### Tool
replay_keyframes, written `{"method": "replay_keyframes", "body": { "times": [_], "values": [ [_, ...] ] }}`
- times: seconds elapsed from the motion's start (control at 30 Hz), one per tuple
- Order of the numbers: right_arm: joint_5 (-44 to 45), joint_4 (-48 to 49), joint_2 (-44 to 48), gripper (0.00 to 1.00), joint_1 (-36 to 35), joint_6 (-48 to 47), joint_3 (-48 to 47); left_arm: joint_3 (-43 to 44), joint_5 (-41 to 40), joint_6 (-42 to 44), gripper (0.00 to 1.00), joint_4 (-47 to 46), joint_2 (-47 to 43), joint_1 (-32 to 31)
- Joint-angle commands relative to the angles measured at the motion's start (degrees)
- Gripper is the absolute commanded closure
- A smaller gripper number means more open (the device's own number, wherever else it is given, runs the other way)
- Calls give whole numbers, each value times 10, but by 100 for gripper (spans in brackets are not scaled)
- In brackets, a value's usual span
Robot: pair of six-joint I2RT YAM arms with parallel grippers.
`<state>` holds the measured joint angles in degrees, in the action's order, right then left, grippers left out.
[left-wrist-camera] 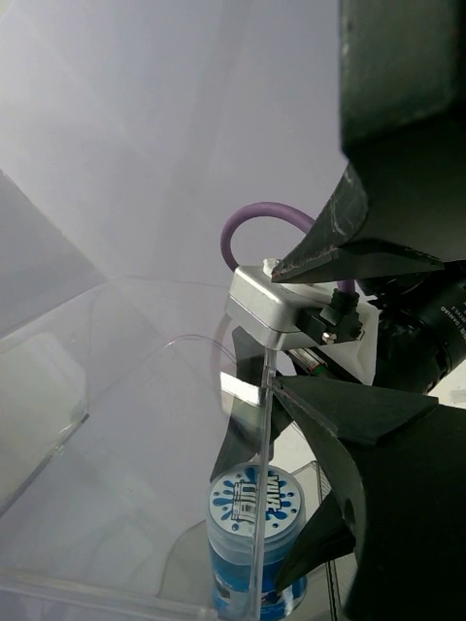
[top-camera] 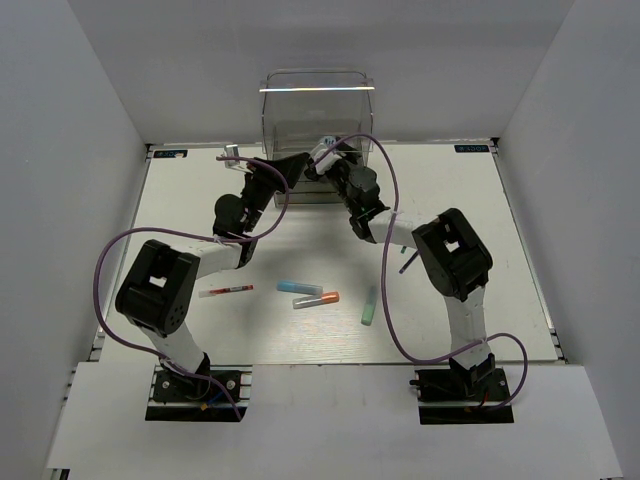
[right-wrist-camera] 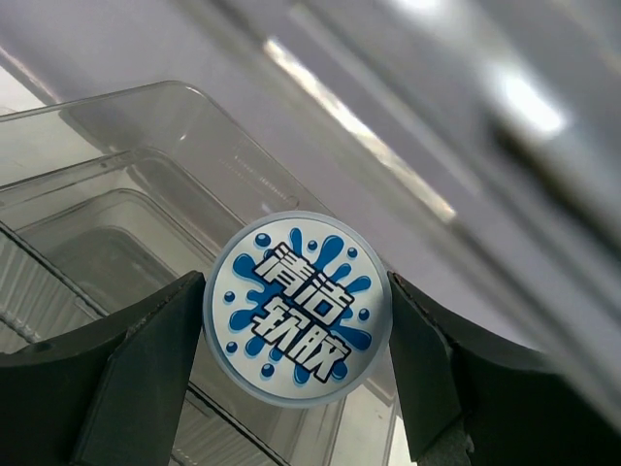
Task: Sort the stationery into containers
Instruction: Place the stationery in the storage box, then close the storage box at the center of the board.
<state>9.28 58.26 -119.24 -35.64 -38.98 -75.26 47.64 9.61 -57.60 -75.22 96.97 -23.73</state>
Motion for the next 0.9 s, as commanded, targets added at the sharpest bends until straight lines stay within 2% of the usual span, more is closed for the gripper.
{"method": "replay_keyframes", "body": {
  "times": [0.0, 0.1, 0.4, 0.47, 0.53, 0.57, 0.63, 0.67, 0.73, 0.77, 0.8, 0.83, 0.87],
  "values": [
    [0, 5, 9, 31, 1, 19, -33, 5, -3, 7, 47, -65, -44, 2],
    [-39, -26, 33, 10, 6, 37, -21, 0, -3, 7, 47, -65, -44, 2],
    [-74, -29, 79, 10, 7, 65, 26, -11, -3, 7, 47, -70, -49, 2],
    [-106, -32, 98, 10, 6, 78, 36, -16, -3, 7, 47, -70, -49, 2],
    [-154, -48, 112, 17, 11, 86, 63, -16, -8, 7, 47, -70, -55, 2],
    [-226, -57, 136, 19, 13, 102, 70, -21, -8, 7, 47, -70, -55, 2],
    [-283, -109, 155, 25, 21, 108, 82, -21, -8, 7, 47, -70, -55, 2],
    [-373, -188, 164, 32, 22, 103, 80, -26, -8, 7, 47, -70, -55, 2],
    [-425, -243, 177, 40, 25, 83, 79, -33, -8, 7, 47, -70, -61, 2],
    [-471, -336, 182, 51, 26, 72, 79, -39, -8, 7, 47, -63, -61, 2],
    [-509, -370, 187, 58, 25, 27, 79, -40, -8, 7, 47, -58, -67, 2],
    [-535, -399, 190, 62, 24, 13, 80, -48, -8, 7, 49, -34, -72, 2],
    [-543, -478, 192, 64, 24, 1, 82, -61, -18, 7, 53, -14, -89, 2]
  ]
}}
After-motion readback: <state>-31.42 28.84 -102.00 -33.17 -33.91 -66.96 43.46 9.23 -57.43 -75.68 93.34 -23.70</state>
